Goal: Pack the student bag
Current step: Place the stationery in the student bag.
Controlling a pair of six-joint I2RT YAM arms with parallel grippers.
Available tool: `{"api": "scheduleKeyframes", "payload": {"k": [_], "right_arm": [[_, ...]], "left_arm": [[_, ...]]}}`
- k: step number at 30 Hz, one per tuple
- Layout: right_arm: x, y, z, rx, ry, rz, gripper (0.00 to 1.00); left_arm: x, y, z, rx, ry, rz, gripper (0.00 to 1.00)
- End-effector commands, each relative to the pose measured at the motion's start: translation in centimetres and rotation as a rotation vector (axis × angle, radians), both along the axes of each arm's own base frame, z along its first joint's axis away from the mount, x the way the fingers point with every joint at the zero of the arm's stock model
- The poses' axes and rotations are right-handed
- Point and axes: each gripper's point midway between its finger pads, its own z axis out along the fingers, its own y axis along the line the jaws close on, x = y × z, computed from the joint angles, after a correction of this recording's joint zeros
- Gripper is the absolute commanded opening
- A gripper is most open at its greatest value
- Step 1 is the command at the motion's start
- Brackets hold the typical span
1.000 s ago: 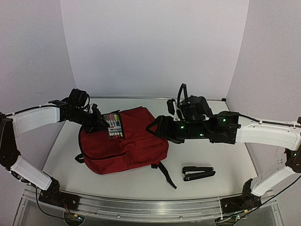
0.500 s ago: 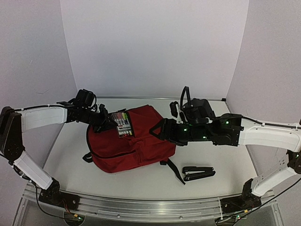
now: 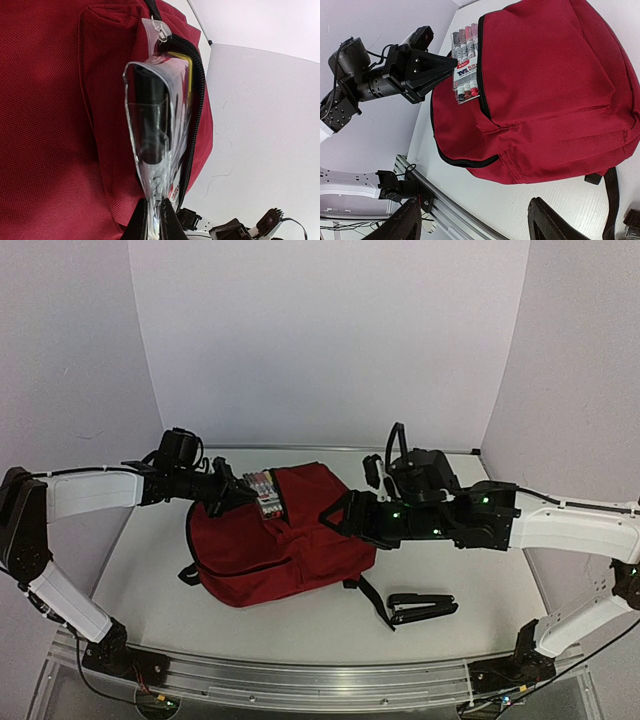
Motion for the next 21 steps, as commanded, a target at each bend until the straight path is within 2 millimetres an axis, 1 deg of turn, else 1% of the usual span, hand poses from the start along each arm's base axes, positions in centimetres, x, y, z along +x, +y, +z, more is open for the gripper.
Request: {"api": "scheduleKeyframes", "payload": {"k": [1,4,9,11,14,17,21], "right_arm": [[-0.1,-0.6,1.4,0.031,-0.020,-0.021,0.72],[-0.1,-0.6,1.5,0.032,-0.021,-0.021,0.72],[-0.1,-0.7,1.5,0.030,-0.023,-0.024,0.72],[-0.1,-0.7,1.4,0.029,-0.023,-0.024,0.72],[-0.1,-0.8,1.4,0.029,-0.022,-0.024,0.72],[-0.3,-1.0,1.5,0.032,-0.023,-0.024,0.72],[-0.4,-1.3,1.6,0.034,-0.021,-0.026,0.72]], "left_arm": [[0.6,-1.4,3.5,-0.117,-0.107,-0.029,0.00],[1.0,-1.6,2.6,-0.110,-0.087,-0.029,0.00],[1.8,-2.3,2.1,-0.094,-0.084,-0.034,0.00],[2.0,-2.6,1.3,-0.056,-0.063,-0.038,0.00],[2.0,-2.9,-0.3,-0.009,-0.017,-0.043,0.00],[1.7,-2.8,-1.7,0.023,0.032,-0.035,0.00],[0.8,-2.4,-2.6,0.044,0.063,-0.027,0.00]]}}
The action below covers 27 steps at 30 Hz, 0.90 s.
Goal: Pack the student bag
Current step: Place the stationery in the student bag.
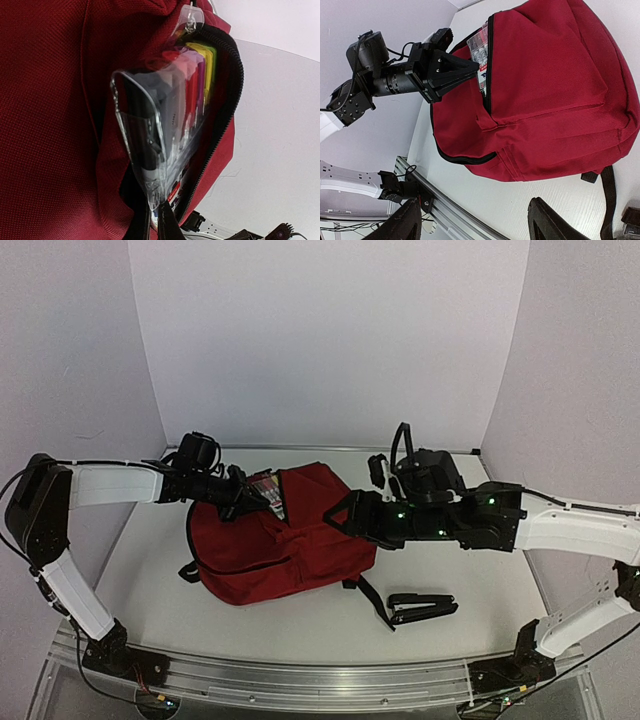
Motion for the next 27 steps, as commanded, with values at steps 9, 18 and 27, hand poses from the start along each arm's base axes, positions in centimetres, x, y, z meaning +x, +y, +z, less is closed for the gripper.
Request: {"api": "scheduleKeyframes", "payload": {"k": [9,18,27], "right_arm": [[-0.1,-0.4,1.2,0.019,-0.021,-0.011,0.72],[0.0,-1.0,1.3,0.017,-0.029,-0.035,0.72],[-0.2,-1.3,1.3,0.019,-0.025,-0.038,0.72]], "left_arm": [[-3.1,0.6,-1.1,0.034,0.052,-0.033,0.00],[-2.5,-0.4,-1.8,0.011,0.072,-0.047,0.00],[1.3,-4.7,0.0,-0.020,-0.050,-0.099,0.00]]}}
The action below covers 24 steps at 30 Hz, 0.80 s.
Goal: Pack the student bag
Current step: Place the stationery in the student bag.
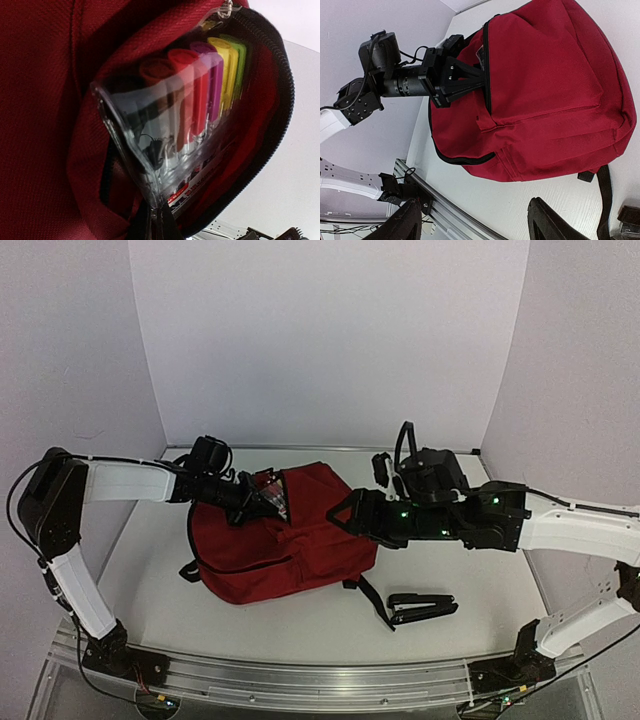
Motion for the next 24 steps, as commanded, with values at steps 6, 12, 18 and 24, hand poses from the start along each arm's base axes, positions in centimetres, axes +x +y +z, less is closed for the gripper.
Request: {"api": "scheduleKeyframes", "payload": {"k": [6,12,18,24], "right_arm": [[-0.3,-1.0,0.7,0.017,-0.013,-0.021,0.72],[0.2,-0.6,2.1,-0.016,-0.072,-0.015,0.73],[2.8,1.9,2.3,-0.279,-0.201,-0.062,0.75],[5.9,4.9,-0.3,-0.473,-0.288,-0.117,0.78]], "left_arm": [[2.4,-4.3,2.9,-0.056,-0.157,-0.066,0.00],[2.0,-3.1,4.1,0.003,-0.212,-0.064,0.08],[0.9,-1.2,4.3,0.091,-0.248,-0.057,0.29],[-0.1,1.3,5.0,0.157,-0.279,-0.024,0.43]]}}
